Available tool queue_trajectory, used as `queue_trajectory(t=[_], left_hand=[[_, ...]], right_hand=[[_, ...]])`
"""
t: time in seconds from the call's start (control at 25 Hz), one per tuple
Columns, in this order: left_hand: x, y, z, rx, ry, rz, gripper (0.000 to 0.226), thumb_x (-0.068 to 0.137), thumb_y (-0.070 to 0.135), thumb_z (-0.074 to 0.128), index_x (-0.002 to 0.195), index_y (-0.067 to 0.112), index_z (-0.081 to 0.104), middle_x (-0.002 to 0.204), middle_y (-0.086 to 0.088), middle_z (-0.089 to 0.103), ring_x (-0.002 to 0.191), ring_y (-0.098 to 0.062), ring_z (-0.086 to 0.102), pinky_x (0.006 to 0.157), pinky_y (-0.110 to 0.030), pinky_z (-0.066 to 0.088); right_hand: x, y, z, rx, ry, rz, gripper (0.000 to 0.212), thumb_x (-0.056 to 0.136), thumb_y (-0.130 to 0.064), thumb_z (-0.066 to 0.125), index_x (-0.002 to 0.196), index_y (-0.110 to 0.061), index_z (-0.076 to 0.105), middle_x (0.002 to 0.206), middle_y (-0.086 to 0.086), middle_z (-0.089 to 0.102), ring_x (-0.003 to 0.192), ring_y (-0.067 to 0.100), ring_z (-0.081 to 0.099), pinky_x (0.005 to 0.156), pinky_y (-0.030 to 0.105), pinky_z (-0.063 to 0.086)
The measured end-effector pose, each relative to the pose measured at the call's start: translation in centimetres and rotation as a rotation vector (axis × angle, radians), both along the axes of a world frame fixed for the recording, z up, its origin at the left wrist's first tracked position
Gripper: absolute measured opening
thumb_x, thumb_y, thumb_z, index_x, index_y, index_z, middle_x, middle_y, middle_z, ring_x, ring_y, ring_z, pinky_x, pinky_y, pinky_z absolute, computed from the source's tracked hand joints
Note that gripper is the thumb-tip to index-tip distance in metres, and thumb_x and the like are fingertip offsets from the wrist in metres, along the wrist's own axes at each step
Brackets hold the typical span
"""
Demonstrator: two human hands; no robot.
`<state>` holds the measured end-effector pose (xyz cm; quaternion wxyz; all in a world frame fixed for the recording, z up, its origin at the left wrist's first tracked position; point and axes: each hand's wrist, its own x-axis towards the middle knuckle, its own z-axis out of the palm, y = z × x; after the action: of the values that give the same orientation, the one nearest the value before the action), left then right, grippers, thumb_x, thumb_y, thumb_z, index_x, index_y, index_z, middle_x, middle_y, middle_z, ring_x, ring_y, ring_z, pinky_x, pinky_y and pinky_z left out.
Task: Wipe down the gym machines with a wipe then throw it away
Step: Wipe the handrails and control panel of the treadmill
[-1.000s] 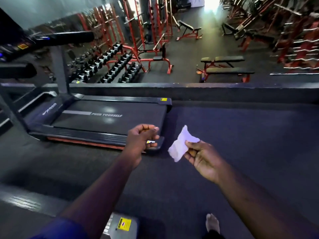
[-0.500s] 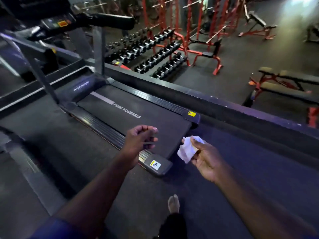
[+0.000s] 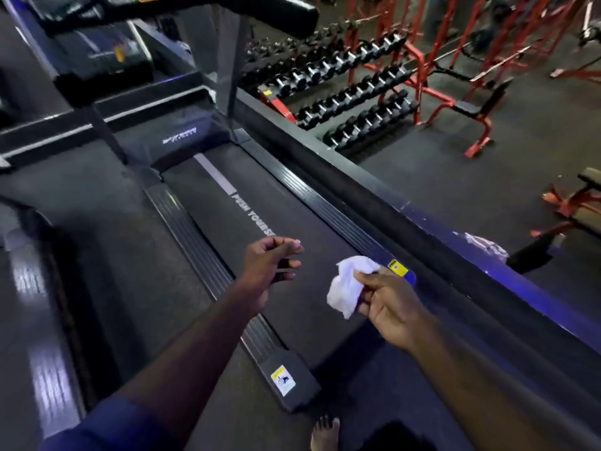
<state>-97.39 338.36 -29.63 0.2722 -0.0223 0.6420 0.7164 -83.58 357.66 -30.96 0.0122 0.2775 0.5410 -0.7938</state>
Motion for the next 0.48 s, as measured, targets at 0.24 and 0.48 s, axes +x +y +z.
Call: queue_trajectory(t=[0.24, 0.48], left_hand=[[-10.7, 3.9, 5.9, -0.014, 0.080, 0.130, 0.012, 0.095, 0.015, 0.076, 0.100, 0.005, 0.073, 0.110, -0.022, 0.076, 0.073, -0.023, 0.067, 0.056, -0.030, 0.057], [-24.4, 9.6, 2.5, -0.091, 0.082, 0.244, 0.012, 0.095, 0.016, 0.074, 0.102, 0.006, 0.073, 0.111, -0.019, 0.077, 0.079, -0.023, 0.066, 0.061, -0.031, 0.056]], right_hand=[[-15.0, 6.2, 4.6, 0.010, 0.055, 0.072, 0.029, 0.101, -0.006, 0.058, 0.128, 0.004, 0.065, 0.097, 0.024, 0.070, 0.094, 0.034, 0.072, 0.081, 0.036, 0.060], [-33.2, 13.2, 2.3, -0.128, 0.032, 0.116, 0.026, 0.100, -0.009, 0.062, 0.125, -0.014, 0.070, 0.113, 0.014, 0.077, 0.099, 0.024, 0.077, 0.078, 0.037, 0.062]])
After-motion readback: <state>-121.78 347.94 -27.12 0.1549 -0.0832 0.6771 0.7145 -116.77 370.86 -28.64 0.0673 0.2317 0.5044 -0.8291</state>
